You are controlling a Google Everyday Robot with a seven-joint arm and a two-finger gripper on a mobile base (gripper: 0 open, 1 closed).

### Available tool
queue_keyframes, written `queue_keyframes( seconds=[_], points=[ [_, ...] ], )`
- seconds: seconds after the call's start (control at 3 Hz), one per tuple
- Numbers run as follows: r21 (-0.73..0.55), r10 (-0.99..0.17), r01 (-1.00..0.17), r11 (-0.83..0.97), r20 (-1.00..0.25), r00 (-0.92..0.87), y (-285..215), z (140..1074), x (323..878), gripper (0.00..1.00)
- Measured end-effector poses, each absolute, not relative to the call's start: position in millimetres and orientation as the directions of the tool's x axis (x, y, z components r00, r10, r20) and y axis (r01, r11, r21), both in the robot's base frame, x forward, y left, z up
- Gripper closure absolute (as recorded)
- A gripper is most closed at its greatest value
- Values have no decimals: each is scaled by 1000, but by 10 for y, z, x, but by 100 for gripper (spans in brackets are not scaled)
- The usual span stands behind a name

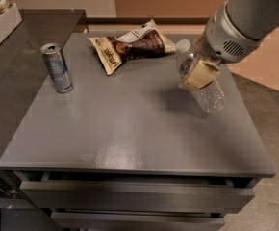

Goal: Knock water bottle over

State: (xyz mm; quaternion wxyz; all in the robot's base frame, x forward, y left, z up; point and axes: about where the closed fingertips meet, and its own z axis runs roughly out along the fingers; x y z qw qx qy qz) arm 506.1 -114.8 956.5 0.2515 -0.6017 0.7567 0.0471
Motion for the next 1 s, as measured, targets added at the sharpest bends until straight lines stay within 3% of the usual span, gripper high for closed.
queue_keyframes(
  seconds=[0.33,0.67,1.0],
  points=[
    [-267,-944,-943,200,-311,-113,-1112,9448,5028,100],
    [-281,-977,-951,131,-199,-76,-1014,9317,5005,83],
    [-278,-995,-958,62,-95,-36,-899,9163,4976,59]
  ],
)
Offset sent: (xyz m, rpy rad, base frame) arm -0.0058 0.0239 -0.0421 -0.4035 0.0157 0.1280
